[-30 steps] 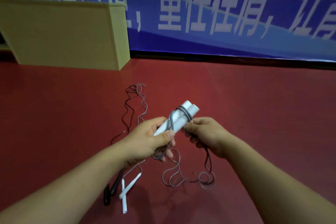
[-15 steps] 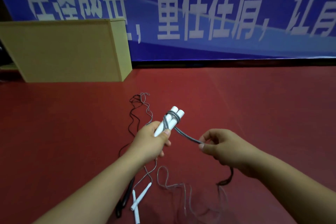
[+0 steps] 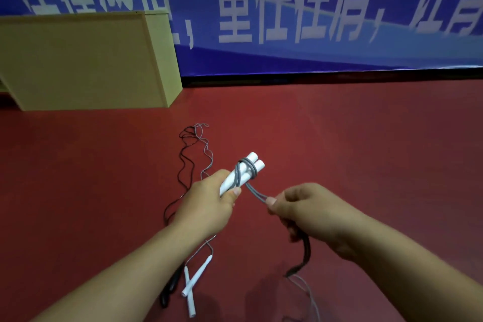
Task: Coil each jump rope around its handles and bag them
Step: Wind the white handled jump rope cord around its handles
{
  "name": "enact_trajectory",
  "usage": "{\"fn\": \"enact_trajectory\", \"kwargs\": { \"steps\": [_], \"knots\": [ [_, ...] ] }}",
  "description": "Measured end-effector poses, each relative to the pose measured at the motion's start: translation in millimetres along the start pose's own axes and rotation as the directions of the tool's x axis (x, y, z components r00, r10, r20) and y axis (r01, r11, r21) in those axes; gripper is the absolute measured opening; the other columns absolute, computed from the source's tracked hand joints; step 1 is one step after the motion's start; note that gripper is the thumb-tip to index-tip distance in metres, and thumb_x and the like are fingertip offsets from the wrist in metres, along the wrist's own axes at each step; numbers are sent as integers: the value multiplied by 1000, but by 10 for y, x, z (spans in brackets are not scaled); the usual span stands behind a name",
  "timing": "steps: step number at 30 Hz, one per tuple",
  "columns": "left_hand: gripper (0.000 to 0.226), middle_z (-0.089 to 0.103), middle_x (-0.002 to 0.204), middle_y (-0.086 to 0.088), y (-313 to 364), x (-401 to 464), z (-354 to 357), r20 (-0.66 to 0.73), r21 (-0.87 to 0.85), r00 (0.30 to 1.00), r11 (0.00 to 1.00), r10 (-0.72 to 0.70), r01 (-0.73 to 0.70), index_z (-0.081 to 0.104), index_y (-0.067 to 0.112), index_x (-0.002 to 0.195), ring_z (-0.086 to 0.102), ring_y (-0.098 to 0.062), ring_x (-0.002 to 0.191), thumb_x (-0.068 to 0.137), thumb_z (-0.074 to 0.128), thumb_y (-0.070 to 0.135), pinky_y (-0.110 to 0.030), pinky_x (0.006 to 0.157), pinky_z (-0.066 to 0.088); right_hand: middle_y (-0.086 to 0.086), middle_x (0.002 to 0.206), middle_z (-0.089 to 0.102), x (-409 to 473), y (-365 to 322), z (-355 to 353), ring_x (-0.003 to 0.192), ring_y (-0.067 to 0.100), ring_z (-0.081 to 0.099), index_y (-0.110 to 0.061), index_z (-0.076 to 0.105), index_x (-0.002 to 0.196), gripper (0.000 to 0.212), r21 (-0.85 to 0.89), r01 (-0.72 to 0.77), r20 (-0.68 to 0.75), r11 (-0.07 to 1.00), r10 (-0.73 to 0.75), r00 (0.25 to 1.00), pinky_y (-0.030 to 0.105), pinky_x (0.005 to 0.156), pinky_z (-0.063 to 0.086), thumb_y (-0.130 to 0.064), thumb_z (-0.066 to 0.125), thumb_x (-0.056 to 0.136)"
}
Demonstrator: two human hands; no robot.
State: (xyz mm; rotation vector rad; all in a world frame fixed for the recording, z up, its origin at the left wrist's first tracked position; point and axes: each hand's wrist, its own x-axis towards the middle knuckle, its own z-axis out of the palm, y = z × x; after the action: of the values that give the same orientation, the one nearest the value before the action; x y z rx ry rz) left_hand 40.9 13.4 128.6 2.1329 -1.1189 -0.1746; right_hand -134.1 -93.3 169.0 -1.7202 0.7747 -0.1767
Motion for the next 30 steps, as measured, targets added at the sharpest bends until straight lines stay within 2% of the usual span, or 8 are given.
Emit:
{"fn": "enact_trajectory", "kwargs": {
  "steps": [5,8,12,18,21,25,26,30],
  "knots": [
    [9,66,74,5,-82,-5,-37,99,119,995,993,6,-18,57,28,91,63,-17,70,90,60,36,-39,69,52,0,58,44,66,0,-91,56,15,43,11,61,93,32,35,37,-6,999,-37,999,29,59,45,-21,58,96],
    [12,64,77,5,-95,-16,-93,242,229,970,973,-18,-39,58,26,93,61,-16,75,90,61,38,-36,72,50,0,56,42,153,14,-79,52,15,37,1,65,85,19,118,28,21,993,-31,999,31,57,39,-12,56,96],
    [10,58,72,8,-16,-73,-145,394,289,919,948,10,-134,56,29,89,56,-11,69,91,62,38,-31,65,45,0,52,40,288,27,-49,46,12,33,-7,64,78,22,169,48,12,985,-51,999,28,50,32,-7,52,97],
    [11,56,73,8,123,-109,-156,485,310,874,928,33,-208,57,27,92,52,-10,68,92,61,37,-30,63,41,-8,50,53,423,82,-85,43,7,41,-9,67,80,21,2,119,15,993,-119,993,27,50,35,-15,55,97],
    [13,57,72,8,172,-139,-141,544,276,837,932,52,-237,56,27,88,51,-8,65,92,62,37,-29,61,40,-2,63,59,447,94,-121,52,10,46,-12,69,79,20,-154,164,0,974,-166,986,27,53,39,-20,59,94],
    [12,65,77,6,256,-172,-123,621,147,777,959,100,-241,58,24,88,60,-12,70,92,64,34,-31,65,47,-1,71,69,512,96,-221,65,11,58,-19,73,78,7,-354,208,-46,912,-239,970,31,65,50,-22,70,84],
    [10,66,76,6,274,-182,-128,634,97,765,970,112,-223,59,24,89,60,-12,68,92,64,32,-30,64,47,-2,70,69,528,92,-249,64,11,58,-19,73,78,3,-335,203,-60,920,-236,970,31,65,50,-20,74,81],
    [2,71,79,-3,314,-185,-168,668,-158,733,987,127,-27,63,24,94,56,-14,53,95,62,23,-25,50,46,-1,64,61,579,83,-379,55,12,48,-12,70,81,15,-114,146,-74,983,-155,985,22,52,37,-11,82,73]
  ]
}}
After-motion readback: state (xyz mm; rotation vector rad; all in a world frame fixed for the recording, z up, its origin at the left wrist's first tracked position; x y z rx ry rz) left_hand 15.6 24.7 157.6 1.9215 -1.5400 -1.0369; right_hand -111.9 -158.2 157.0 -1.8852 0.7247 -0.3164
